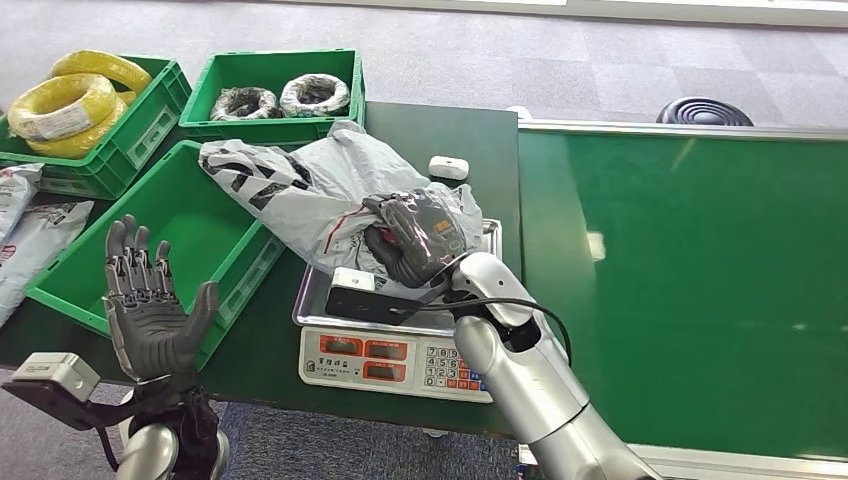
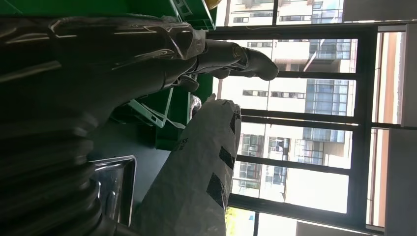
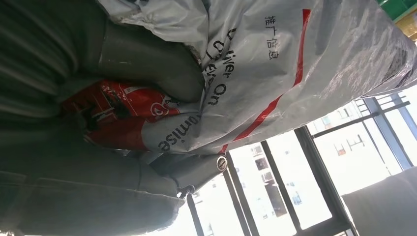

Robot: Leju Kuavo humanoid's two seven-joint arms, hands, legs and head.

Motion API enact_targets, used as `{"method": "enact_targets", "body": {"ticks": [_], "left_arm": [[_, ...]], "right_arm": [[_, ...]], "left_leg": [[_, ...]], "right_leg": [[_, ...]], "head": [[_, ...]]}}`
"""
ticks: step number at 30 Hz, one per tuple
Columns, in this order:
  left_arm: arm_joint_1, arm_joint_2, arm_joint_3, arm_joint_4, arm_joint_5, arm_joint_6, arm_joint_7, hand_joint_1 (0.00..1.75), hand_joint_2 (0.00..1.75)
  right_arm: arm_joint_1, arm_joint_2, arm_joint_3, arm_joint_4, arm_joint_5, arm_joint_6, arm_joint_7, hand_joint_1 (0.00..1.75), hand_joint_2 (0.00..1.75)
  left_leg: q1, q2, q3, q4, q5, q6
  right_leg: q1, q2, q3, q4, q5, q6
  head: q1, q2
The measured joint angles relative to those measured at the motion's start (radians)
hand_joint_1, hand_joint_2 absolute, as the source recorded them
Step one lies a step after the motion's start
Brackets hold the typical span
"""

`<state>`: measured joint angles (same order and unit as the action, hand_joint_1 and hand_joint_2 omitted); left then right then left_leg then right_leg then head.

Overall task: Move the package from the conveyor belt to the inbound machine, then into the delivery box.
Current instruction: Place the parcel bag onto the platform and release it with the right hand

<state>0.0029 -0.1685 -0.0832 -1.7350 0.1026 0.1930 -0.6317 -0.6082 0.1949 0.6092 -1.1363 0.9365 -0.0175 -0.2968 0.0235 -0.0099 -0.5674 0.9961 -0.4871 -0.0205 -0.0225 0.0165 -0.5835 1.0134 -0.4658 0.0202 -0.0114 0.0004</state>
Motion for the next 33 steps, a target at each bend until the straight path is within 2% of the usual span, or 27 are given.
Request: {"method": "enact_targets", "body": {"ticks": [12,26,27,30,31,33], "left_arm": [[-0.001,-0.003,0.001,0.0,-0.02,-0.008,0.006,0.0,1.75],[-0.001,-0.006,0.004,0.0,-0.022,-0.008,0.007,0.0,1.75],[-0.001,-0.006,0.005,0.0,-0.022,-0.007,0.007,0.0,1.75],[-0.002,-0.006,0.006,0.0,-0.022,0.001,0.01,0.0,1.75],[-0.003,-0.006,0.007,0.0,-0.022,0.004,0.012,0.0,1.75],[-0.006,-0.006,0.007,0.0,-0.022,0.007,0.017,0.0,1.75]], "right_arm": [[0.047,0.016,-0.005,0.059,-0.021,-0.013,-0.031,1.75,1.75],[0.061,0.017,-0.012,0.114,-0.022,-0.021,-0.024,1.74,1.75],[0.062,0.017,-0.013,0.118,-0.02,-0.022,-0.008,1.47,1.75],[0.066,0.02,-0.033,0.157,-0.005,-0.047,0.037,0.16,1.75],[0.07,0.021,-0.044,0.174,0.001,-0.061,0.037,0.0,1.31],[0.08,0.023,-0.063,0.2,0.014,-0.088,0.033,0.0,0.44]], "left_leg": [[0.0,0.0,0.0,0.0,0.0,0.0],[0.0,0.0,0.0,0.0,0.0,0.0],[0.0,0.0,0.0,0.0,0.0,0.0],[0.0,0.0,0.0,0.0,0.0,0.0],[0.0,0.0,0.0,0.0,0.0,0.0],[0.0,0.0,0.0,0.0,0.0,0.0]], "right_leg": [[0.0,0.0,0.0,0.0,0.0,0.0],[0.0,0.0,0.0,0.0,0.0,0.0],[0.0,0.0,0.0,0.0,0.0,0.0],[0.0,0.0,0.0,0.0,0.0,0.0],[0.0,0.0,0.0,0.0,0.0,0.0],[0.0,0.0,0.0,0.0,0.0,0.0]], "head": [[0.0,0.0],[0.0,0.0],[0.0,0.0],[0.0,0.0],[0.0,0.0],[0.0,0.0]]}}
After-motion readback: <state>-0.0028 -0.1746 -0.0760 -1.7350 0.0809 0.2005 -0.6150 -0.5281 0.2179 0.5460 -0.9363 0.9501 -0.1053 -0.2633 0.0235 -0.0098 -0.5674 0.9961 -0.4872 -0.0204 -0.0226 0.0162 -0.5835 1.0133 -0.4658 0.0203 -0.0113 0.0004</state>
